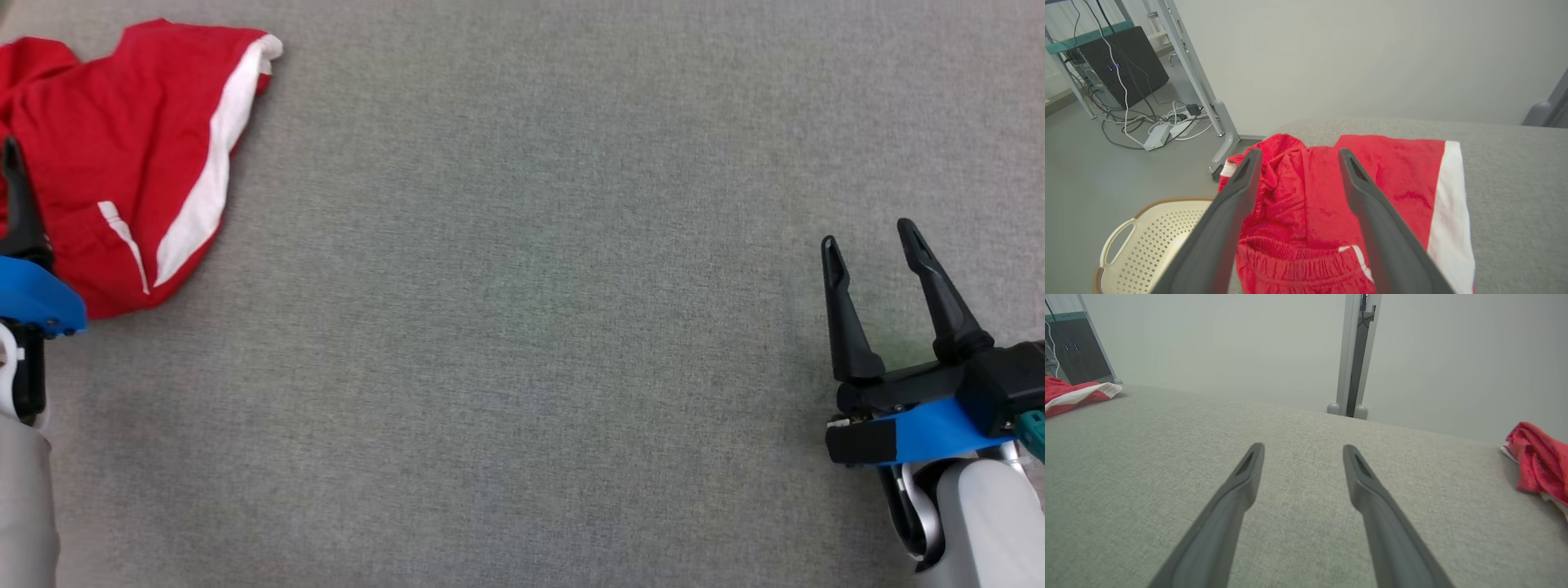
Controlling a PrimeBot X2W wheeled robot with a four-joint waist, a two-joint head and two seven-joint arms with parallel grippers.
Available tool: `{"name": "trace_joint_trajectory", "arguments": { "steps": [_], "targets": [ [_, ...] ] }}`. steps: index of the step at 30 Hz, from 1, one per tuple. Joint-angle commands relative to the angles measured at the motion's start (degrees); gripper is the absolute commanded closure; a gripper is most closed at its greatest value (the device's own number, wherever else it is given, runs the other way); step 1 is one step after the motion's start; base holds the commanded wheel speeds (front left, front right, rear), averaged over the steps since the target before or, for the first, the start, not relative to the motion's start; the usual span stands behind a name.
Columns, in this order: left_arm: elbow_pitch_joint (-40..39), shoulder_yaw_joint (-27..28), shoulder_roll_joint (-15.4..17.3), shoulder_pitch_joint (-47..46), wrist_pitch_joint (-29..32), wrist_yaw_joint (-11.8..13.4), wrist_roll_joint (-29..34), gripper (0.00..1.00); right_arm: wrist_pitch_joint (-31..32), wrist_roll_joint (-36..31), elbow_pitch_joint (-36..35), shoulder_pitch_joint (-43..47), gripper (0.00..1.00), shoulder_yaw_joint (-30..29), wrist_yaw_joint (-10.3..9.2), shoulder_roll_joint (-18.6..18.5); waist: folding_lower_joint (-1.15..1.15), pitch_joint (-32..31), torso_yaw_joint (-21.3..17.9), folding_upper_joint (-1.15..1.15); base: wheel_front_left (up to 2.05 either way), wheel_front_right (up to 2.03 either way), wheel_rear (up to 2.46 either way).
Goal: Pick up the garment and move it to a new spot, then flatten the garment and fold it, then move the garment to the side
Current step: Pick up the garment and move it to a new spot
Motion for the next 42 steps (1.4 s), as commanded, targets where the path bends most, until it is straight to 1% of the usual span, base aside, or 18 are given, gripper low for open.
{"name": "trace_joint_trajectory", "arguments": {
  "steps": [1,3,6,11,16,17,18,19,24,29,34,37,42],
  "targets": [
    [1.7,-0.6,0.0,-0.8,0.3,-0.2,-0.4,0.0,0.1,-0.3,-0.6,-0.5,0.0,-0.2,-0.02,-0.4,-0.01,1.4,-0.9,0.0,0.0,0.0,0.0],
    [5.1,-1.6,0.2,-1.9,1.0,-0.3,-0.9,0.0,0.4,-0.4,-1.3,-0.6,0.0,-0.3,-0.02,-0.6,-0.01,2.0,-1.1,0.0,0.0,0.0,0.0],
    [9.6,-3.8,-0.6,-2.6,3.4,-0.3,-2.4,0.0,0.8,-0.5,-2.0,-0.7,0.0,-0.5,-0.02,-0.9,-0.01,2.4,-1.2,0.0,0.0,0.0,0.0],
    [15.7,-7.1,-0.9,-3.6,9.2,-0.2,-5.9,0.0,1.2,-0.5,-2.8,-0.9,0.0,-0.6,-0.02,-1.0,-0.01,2.8,-1.3,0.0,0.0,0.0,0.0],
    [18.6,-10.0,-0.8,-4.0,12.6,-0.2,-9.6,0.0,1.5,-0.6,-3.1,-0.9,0.0,-0.5,-0.02,-1.0,-0.01,2.8,-1.4,0.0,0.0,0.0,0.0],
    [18.8,-10.7,-0.7,-4.1,12.9,-0.3,-10.3,0.11,1.5,-0.6,-3.0,-0.9,0.0,-0.4,-0.02,-0.9,-0.01,2.7,-1.4,0.0,0.0,0.0,0.0],
    [18.9,-11.3,-0.4,-4.1,13.1,-0.3,-10.7,0.62,1.5,-0.6,-2.9,-0.9,0.0,-0.3,-0.02,-0.9,-0.01,2.6,-1.4,0.0,0.0,0.0,0.0],
    [18.9,-11.9,-0.2,-4.0,12.9,-0.3,-11.1,1.0,1.4,-0.5,-2.8,-0.9,0.0,-0.2,-0.02,-0.9,-0.01,2.5,-1.5,0.0,0.0,0.0,0.0],
    [18.3,-14.3,1.4,-4.3,10.1,-0.3,-13.1,1.0,0.7,0.0,-1.8,-1.0,0.0,0.1,-0.02,-0.6,-0.01,1.1,-2.2,0.0,0.0,0.0,0.0],
    [16.4,-16.1,3.4,-6.5,3.8,-0.2,-13.1,1.0,-0.1,0.4,-0.5,-0.5,0.0,0.1,-0.02,0.3,-0.01,-1.2,-3.0,0.0,0.0,0.0,0.0],
    [13.5,-17.9,3.7,-9.3,-0.4,-0.2,-12.6,1.0,-1.3,0.8,1.5,0.1,0.0,-0.2,-0.02,1.7,-0.01,-4.6,-4.3,0.0,0.0,0.0,0.0],
    [11.8,-18.7,3.6,-10.5,-1.3,-0.2,-12.1,1.0,-1.7,1.0,2.5,0.4,0.0,-0.2,-0.02,2.3,-0.01,-6.0,-5.1,0.0,0.0,0.0,0.0],
    [5.2,-21.4,2.9,-13.2,-2.3,-0.2,-10.0,1.0,-2.6,1.5,4.6,1.3,0.0,0.0,-0.02,4.0,-0.01,-9.8,-7.8,0.0,0.0,0.0,0.0]
  ]
}}
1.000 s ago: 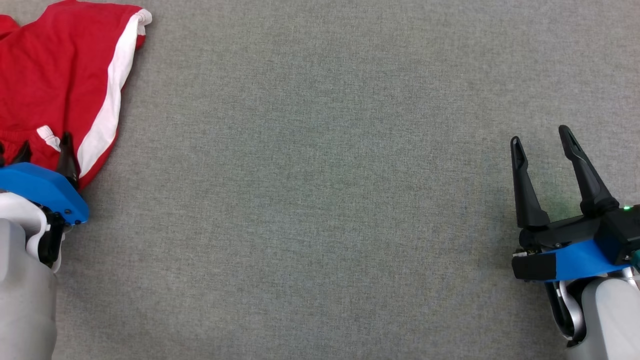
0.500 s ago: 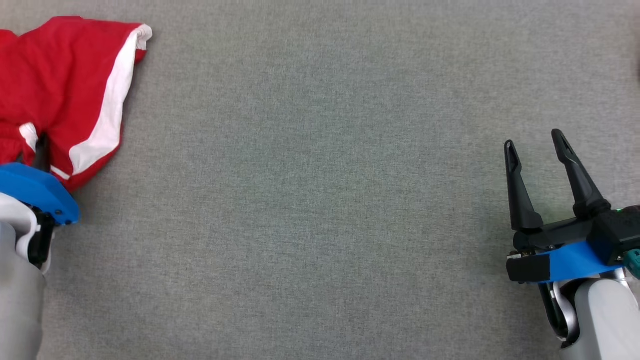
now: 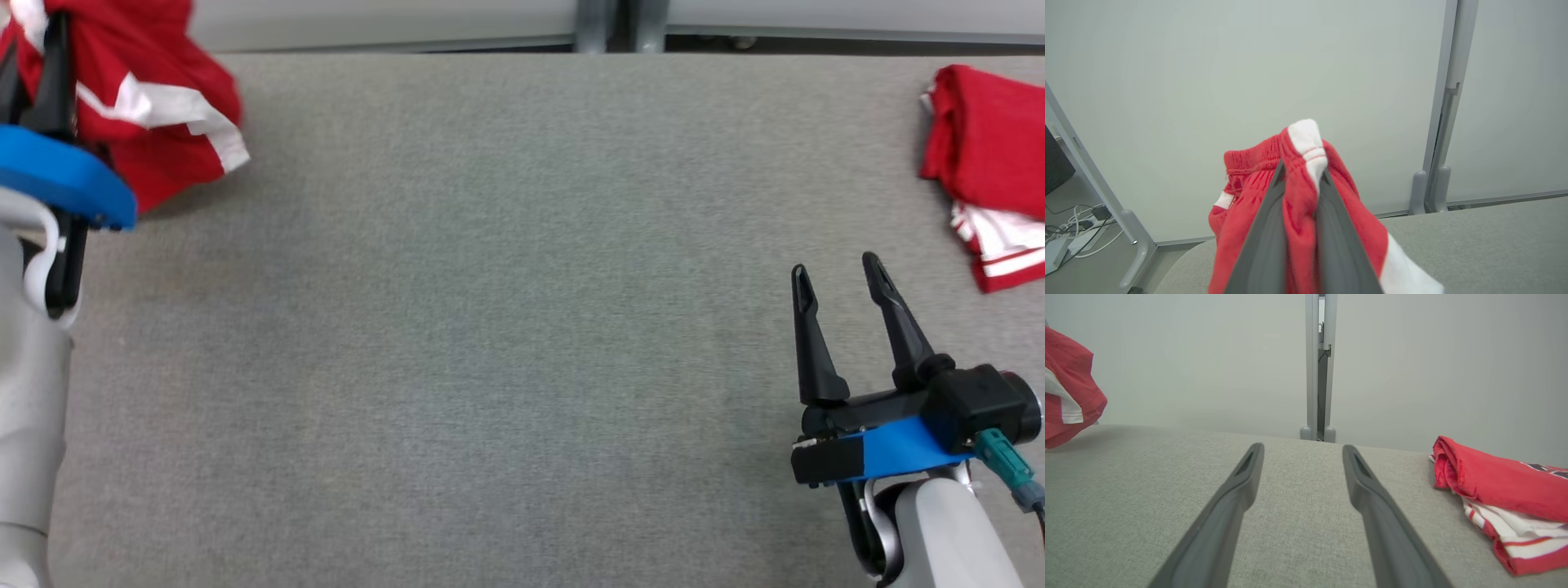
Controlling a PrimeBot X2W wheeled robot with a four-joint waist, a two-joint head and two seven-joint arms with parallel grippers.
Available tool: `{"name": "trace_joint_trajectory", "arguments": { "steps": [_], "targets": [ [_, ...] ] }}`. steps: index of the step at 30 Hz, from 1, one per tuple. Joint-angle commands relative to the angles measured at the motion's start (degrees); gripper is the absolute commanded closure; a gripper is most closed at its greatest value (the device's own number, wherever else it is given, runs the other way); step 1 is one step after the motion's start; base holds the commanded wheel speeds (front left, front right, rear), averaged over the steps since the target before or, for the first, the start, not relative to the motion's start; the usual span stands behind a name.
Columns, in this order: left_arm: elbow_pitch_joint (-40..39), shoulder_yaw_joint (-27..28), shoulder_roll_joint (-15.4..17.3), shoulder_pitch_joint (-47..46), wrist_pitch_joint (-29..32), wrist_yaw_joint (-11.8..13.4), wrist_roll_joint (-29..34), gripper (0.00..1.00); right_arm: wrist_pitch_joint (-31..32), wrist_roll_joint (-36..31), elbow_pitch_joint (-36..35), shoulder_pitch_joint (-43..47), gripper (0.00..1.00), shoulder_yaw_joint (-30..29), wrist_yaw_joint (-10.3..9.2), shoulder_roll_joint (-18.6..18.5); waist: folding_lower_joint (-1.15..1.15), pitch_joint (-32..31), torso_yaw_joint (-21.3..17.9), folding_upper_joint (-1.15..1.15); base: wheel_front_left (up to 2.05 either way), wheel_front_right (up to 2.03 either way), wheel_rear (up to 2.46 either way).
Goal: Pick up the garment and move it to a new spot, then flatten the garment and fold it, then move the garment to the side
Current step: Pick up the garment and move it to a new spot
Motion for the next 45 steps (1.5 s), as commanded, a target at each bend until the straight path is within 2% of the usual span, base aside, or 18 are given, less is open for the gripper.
{"name": "trace_joint_trajectory", "arguments": {
  "steps": [1,7,15,20,24,29,35,45],
  "targets": [
    [-0.9,-0.3,-0.1,-0.8,-0.4,0.0,0.3,1.0,-0.4,0.6,0.3,0.8,0.0,0.0,-0.02,0.3,0.0,-2.1,-2.1,0.0,0.0,0.0,0.0],
    [-11.7,-2.8,-1.4,-2.3,0.2,0.3,1.6,1.0,-0.8,1.4,2.4,1.8,0.0,0.6,-0.02,2.0,0.0,-5.2,-7.2,0.0,0.0,0.0,0.0],
    [-26.1,-6.8,-4.4,-2.5,5.9,0.6,2.3,1.0,-1.0,3.0,2.7,2.0,0.0,1.6,-0.02,3.1,0.0,-6.5,-14.8,0.0,0.0,0.0,0.0],
    [-31.2,-9.5,-7.1,1.2,8.3,1.2,1.6,1.0,-1.0,5.5,2.5,1.9,0.0,2.7,-0.02,3.2,0.0,-6.7,-19.1,0.0,0.0,0.0,0.0],
    [-32.5,-11.2,-8.8,5.0,8.8,1.7,0.9,1.0,-1.0,6.8,2.3,2.2,0.0,3.2,-0.02,3.2,0.0,-6.6,-21.0,0.0,0.0,0.0,0.0],
    [-31.3,-13.4,-11.0,11.4,8.2,2.3,-0.3,1.0,-1.0,6.9,1.9,2.7,0.0,2.6,-0.02,3.2,0.0,-6.3,-21.1,0.0,0.0,0.0,0.0],
    [-27.6,-15.6,-13.3,20.5,5.8,3.0,-1.8,1.0,-1.0,6.3,1.6,3.0,0.0,1.6,-0.02,3.2,0.0,-5.9,-19.3,0.0,0.0,0.0,0.0],
    [-21.9,-18.9,-14.4,32.1,2.2,4.0,-2.2,1.0,-1.0,5.8,2.2,3.1,0.0,1.5,-0.02,3.2,0.0,-5.5,-16.0,0.0,0.0,0.0,0.0]
  ]
}}
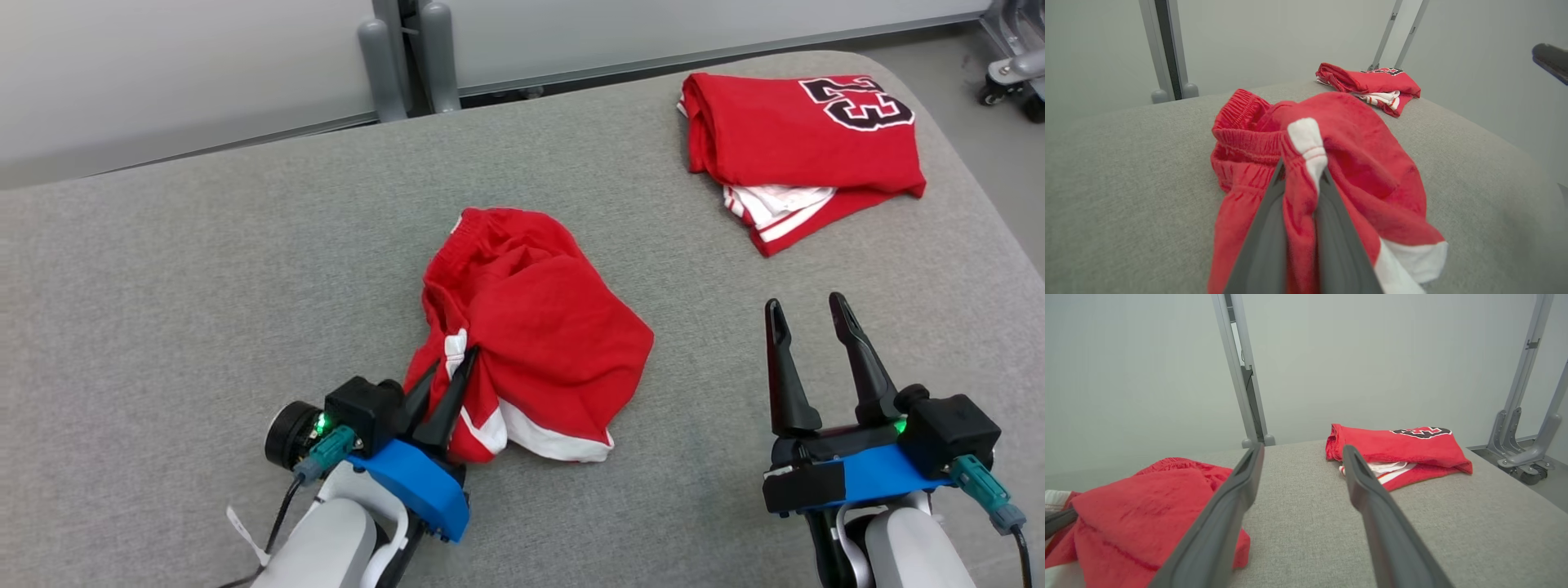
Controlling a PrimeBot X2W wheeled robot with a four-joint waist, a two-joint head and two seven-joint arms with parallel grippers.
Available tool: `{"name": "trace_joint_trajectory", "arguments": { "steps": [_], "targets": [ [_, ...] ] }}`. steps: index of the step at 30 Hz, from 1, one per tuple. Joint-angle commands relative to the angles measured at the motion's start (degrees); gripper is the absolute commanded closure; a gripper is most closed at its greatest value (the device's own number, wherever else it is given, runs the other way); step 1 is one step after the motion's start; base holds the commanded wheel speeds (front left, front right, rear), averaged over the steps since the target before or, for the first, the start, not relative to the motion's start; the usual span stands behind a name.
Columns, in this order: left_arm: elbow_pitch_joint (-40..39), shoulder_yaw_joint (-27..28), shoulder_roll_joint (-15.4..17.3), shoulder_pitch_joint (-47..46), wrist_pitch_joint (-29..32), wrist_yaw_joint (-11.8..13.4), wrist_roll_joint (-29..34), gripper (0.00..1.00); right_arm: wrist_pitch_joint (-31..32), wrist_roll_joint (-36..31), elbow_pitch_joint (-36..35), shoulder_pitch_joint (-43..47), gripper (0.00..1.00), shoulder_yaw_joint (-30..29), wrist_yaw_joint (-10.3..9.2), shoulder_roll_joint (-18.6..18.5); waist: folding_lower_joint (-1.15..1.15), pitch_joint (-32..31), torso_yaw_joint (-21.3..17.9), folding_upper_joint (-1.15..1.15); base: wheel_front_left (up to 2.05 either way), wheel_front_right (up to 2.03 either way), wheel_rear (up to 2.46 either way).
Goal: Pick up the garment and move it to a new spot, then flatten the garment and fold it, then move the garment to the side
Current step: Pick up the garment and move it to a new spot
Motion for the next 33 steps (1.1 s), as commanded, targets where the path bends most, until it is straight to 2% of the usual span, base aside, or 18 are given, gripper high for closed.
{"name": "trace_joint_trajectory", "arguments": {
  "steps": [1,2,9,15,19,27,33],
  "targets": [
    [-0.1,0.1,0.2,0.3,-0.9,0.5,0.6,0.52,-0.3,-0.3,0.2,0.4,0.0,0.0,-0.02,0.1,0.0,-0.1,0.7,0.0,0.0,0.0,0.0],
    [0.0,0.1,0.2,0.5,-1.4,0.7,0.8,0.0,-0.3,-0.5,0.3,0.4,0.0,-0.1,-0.02,0.0,0.0,-0.3,1.2,0.0,0.0,0.0,0.0],
    [-2.9,3.9,1.4,0.6,-3.4,2.8,2.1,0.0,-0.3,-1.2,0.8,0.8,0.0,-0.1,-0.02,0.0,0.0,-2.3,4.5,0.0,0.0,0.0,0.0],
    [-9.0,11.0,3.4,4.7,-3.4,4.7,3.5,0.0,-0.3,-1.4,1.0,1.5,0.0,-0.2,-0.02,0.0,0.0,-4.6,7.3,0.0,0.0,0.0,0.0],
    [-11.4,15.6,4.3,8.5,-3.4,5.1,4.7,0.0,-0.3,-1.6,0.9,2.2,0.0,-0.2,-0.02,0.0,0.0,-6.3,8.8,0.0,0.0,0.0,0.0],
    [-14.6,23.3,4.1,16.3,-3.4,4.3,7.0,0.0,-0.2,-1.5,-0.3,4.7,0.0,-1.1,-0.02,0.0,0.0,-8.7,11.1,0.0,0.0,0.0,0.0],
    [-14.6,26.1,2.6,20.2,-3.4,2.6,8.8,0.0,-0.2,-1.6,-0.4,7.0,0.0,-2.4,-0.02,0.0,0.0,-9.7,12.5,0.0,0.0,0.0,0.0]
  ]
}}
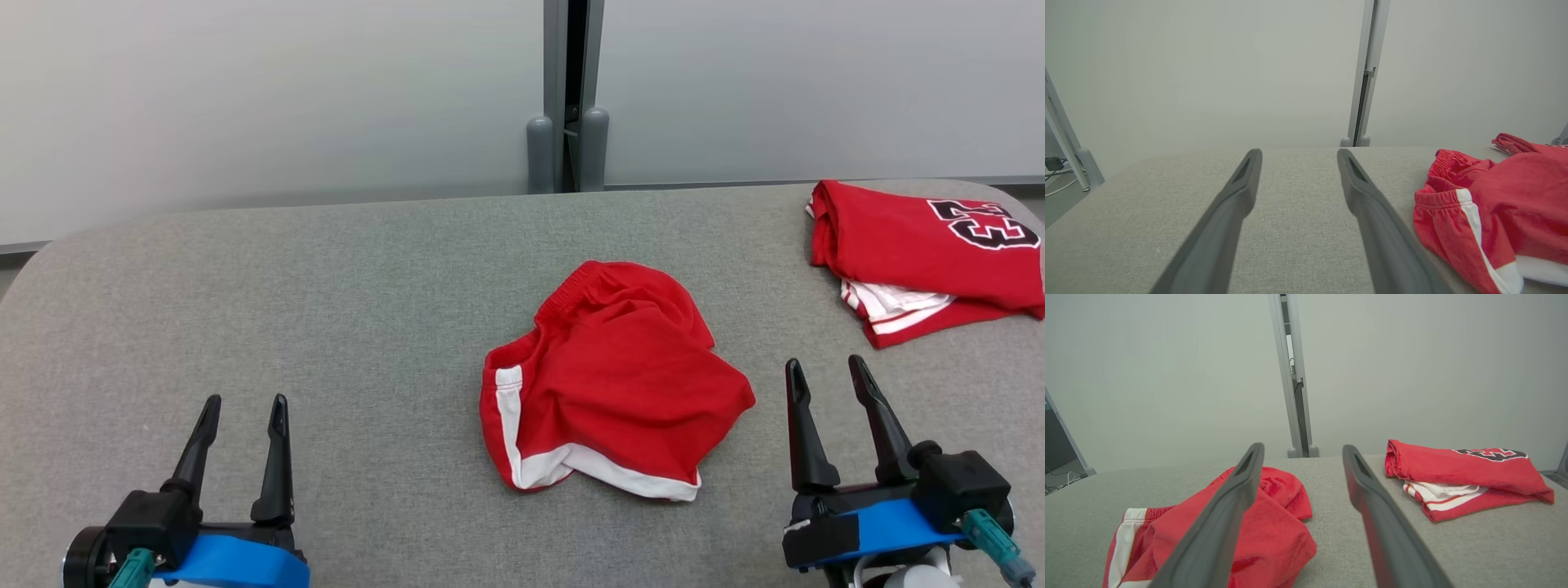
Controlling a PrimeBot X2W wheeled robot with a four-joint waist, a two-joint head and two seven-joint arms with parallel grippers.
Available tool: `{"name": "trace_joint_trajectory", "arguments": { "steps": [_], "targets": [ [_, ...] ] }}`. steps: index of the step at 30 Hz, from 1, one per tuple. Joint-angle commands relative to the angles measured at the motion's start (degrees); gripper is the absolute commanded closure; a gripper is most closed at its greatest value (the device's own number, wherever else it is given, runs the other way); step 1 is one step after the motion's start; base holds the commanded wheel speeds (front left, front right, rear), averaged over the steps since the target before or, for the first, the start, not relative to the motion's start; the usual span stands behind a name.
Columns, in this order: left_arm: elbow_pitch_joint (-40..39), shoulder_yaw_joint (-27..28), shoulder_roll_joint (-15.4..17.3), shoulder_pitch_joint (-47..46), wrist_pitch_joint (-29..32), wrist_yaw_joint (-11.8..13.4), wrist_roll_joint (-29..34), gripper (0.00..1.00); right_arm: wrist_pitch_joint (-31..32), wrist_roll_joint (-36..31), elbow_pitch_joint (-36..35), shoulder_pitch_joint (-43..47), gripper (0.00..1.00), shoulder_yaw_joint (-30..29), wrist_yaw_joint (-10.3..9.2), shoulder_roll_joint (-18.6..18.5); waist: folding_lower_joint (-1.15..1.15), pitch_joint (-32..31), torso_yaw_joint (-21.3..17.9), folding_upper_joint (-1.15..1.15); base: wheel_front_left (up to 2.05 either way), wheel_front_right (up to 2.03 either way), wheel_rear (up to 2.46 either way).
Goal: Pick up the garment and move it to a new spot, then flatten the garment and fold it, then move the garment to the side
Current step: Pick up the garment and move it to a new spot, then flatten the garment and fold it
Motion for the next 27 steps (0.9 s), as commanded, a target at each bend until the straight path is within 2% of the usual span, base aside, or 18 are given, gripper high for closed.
{"name": "trace_joint_trajectory", "arguments": {
  "steps": [1,6,27],
  "targets": [
    [-0.1,0.7,-0.3,1.1,-0.2,-0.5,0.7,0.0,-0.1,-0.5,0.2,1.1,0.0,-0.1,-0.02,0.0,0.0,-0.4,0.4,0.0,0.0,0.0,0.0],
    [0.2,2.2,-1.7,2.0,-0.2,-1.9,1.9,0.0,-0.1,-0.1,0.7,2.3,0.0,0.0,-0.02,0.0,0.0,-0.9,0.9,0.0,0.0,0.0,0.0],
    [1.3,5.4,-4.1,1.7,-0.2,-4.7,5.3,0.0,-0.1,0.6,1.8,2.2,0.0,0.9,-0.02,0.0,0.0,-1.4,0.6,0.0,0.0,0.0,0.0]
  ]
}}
